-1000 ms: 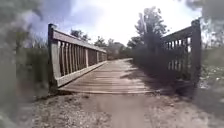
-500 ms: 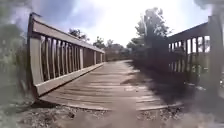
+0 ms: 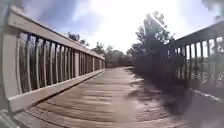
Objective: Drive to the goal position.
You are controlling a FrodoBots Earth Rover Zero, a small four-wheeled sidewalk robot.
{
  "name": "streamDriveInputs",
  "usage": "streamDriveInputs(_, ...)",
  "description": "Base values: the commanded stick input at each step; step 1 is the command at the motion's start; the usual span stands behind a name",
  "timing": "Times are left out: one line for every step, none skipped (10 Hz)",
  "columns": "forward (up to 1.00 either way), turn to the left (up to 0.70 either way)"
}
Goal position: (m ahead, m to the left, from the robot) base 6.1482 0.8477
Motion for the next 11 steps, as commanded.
streamDriveInputs(0.85, 0.00)
streamDriveInputs(0.85, 0.00)
streamDriveInputs(0.85, 0.00)
streamDriveInputs(0.85, 0.00)
streamDriveInputs(0.85, 0.00)
streamDriveInputs(0.85, 0.00)
streamDriveInputs(0.85, 0.00)
streamDriveInputs(0.85, 0.00)
streamDriveInputs(0.85, 0.00)
streamDriveInputs(0.85, 0.00)
streamDriveInputs(0.85, 0.00)
